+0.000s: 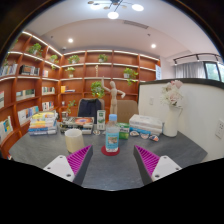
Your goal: Pour water
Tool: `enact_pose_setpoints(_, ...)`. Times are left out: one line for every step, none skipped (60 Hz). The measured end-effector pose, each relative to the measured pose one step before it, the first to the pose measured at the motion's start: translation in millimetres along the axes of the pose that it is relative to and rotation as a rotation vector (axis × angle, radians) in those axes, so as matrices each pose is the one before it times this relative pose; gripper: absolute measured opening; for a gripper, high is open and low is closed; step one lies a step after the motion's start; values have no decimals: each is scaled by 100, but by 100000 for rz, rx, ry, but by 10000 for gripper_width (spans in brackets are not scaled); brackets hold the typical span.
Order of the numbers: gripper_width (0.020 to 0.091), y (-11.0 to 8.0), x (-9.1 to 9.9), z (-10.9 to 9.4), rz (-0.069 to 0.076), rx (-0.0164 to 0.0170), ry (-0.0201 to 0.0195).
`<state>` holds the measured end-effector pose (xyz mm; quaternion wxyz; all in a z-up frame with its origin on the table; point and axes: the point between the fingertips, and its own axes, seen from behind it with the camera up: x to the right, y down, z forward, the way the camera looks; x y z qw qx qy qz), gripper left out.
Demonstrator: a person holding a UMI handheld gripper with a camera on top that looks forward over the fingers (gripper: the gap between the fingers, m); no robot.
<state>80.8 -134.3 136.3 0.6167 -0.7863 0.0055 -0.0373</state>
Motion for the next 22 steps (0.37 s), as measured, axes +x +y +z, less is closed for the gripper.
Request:
enact_pose_setpoints(839, -69, 101, -259, 161, 338, 307)
enact_pose_setpoints(838, -69, 55, -228, 177, 308, 236)
enact_pose_setpoints(837, -63, 48, -234, 90, 334, 156)
enact_pose_setpoints(837, -86, 27, -227, 9, 348, 121)
enact_pose_setpoints(837, -71, 12, -183, -45, 336, 107)
enact_pose_setpoints(837, -72, 9, -171, 43, 383, 52)
enact_pose_setpoints(836, -38, -41, -137, 178, 278, -106)
enact_pose_setpoints(836, -10, -11, -141, 385, 72, -116)
enact_pose_setpoints(837, 17, -11, -121, 516, -43, -95)
enact_pose_setpoints(839, 30, -19, -7, 558, 82, 2)
enact_pose_setpoints(839, -57, -40, -269, 553, 174, -219)
enact_pose_setpoints(838, -5, -63, -50, 302, 80, -149)
enact_pose_setpoints(839, -5, -76, -103, 288, 42, -227)
enact_pose_setpoints(839, -17, -78, -88, 246, 142, -219)
enact_pose_setpoints(839, -7, -65, -41, 270, 188, -217)
enact_pose_setpoints(836, 32, -58, -19, 143, 38, -262)
enact_pose_setpoints(835, 55, -83, -16, -9, -168, -217)
enact_pose_setpoints(837, 94, -33, 31, -95, -310, -92)
enact_pose_setpoints(837, 83, 13, 22, -73, -247, 50)
enact_pose_setpoints(836, 67, -44, 79, -17, -126, 114)
enact_pose_setpoints(836, -4, 25, 9, 52, -19, 145)
enact_pose_setpoints(838, 6, 1, 33, 79, -18, 76)
